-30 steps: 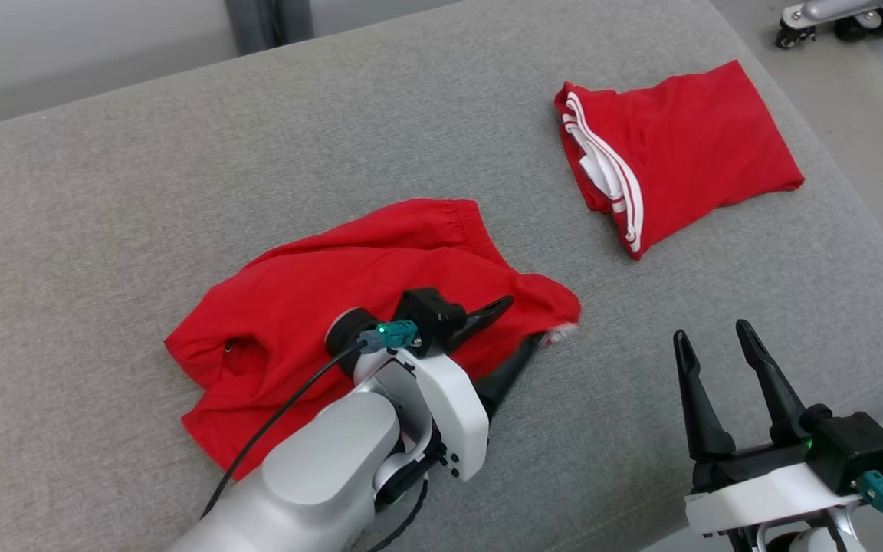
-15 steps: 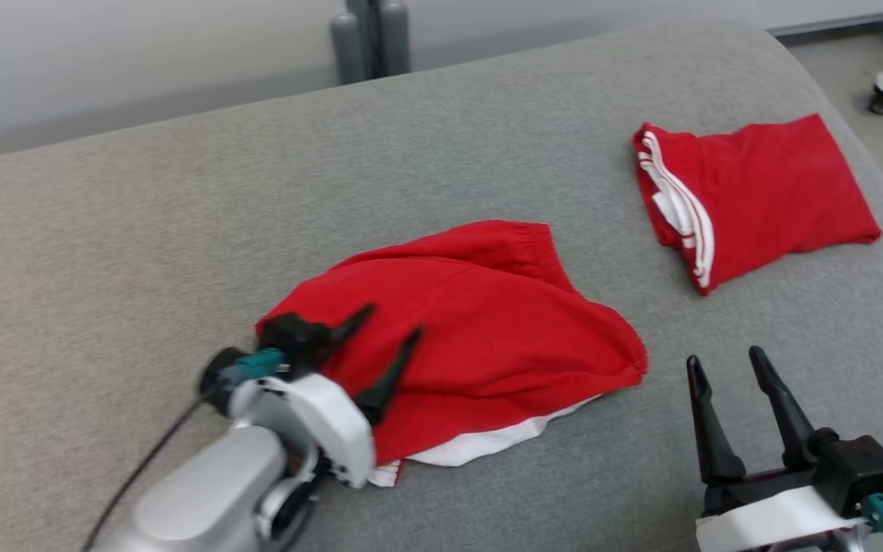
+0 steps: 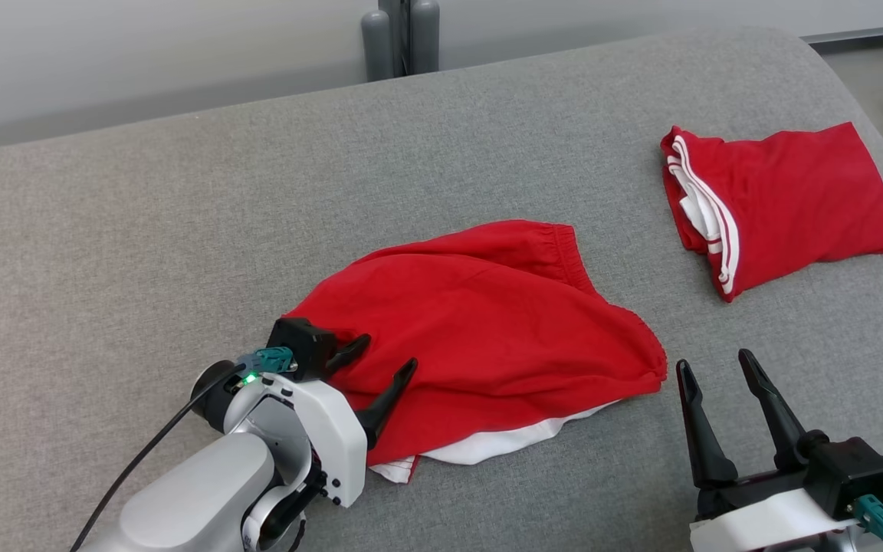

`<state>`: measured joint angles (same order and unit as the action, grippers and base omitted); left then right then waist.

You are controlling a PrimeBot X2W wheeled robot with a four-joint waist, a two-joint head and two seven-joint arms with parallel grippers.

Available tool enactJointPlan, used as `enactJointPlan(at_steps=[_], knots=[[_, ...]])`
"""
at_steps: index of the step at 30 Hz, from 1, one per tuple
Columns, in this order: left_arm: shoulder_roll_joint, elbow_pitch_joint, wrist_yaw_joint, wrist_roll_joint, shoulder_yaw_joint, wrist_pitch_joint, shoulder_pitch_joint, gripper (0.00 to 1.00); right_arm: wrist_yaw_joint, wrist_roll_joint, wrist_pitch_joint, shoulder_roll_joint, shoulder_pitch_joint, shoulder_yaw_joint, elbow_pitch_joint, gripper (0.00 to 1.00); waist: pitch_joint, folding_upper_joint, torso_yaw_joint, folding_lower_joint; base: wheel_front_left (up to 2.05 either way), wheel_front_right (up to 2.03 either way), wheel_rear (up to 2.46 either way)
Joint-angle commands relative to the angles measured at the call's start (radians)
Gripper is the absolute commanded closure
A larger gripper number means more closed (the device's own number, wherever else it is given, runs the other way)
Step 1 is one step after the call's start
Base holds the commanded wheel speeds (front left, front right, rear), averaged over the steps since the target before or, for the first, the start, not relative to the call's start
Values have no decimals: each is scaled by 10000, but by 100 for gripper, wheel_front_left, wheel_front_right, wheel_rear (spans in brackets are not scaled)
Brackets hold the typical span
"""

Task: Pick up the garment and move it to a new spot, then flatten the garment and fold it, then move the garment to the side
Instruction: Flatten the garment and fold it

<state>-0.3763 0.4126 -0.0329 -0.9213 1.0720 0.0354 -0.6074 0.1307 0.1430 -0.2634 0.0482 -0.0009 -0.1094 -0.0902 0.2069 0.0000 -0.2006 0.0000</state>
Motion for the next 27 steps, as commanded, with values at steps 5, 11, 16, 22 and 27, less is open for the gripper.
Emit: enactJointPlan(at_steps=[5,11,16,22,27], knots=[[-99,-30,-326,67,-38,-141,-167,81,1,169,-18,47,-95,-21,32,0,232,0,-101,0,0,0,0],[-77,-40,-11,-18,-65,-171,-454,100,1,292,-18,47,-313,24,50,0,428,0,-268,0,0,0,0],[-113,87,-240,-429,-766,-22,-970,100,1,334,-18,47,-418,121,97,0,721,0,-301,0,0,0,0],[-31,1030,-133,-500,-1085,-91,-1723,100,0,400,-18,53,-648,-17,78,0,1001,0,-502,0,0,0,0],[-169,1821,-129,-300,-1159,66,-2182,100,1,364,-18,46,-646,87,81,0,1152,0,-580,0,0,0,0]])
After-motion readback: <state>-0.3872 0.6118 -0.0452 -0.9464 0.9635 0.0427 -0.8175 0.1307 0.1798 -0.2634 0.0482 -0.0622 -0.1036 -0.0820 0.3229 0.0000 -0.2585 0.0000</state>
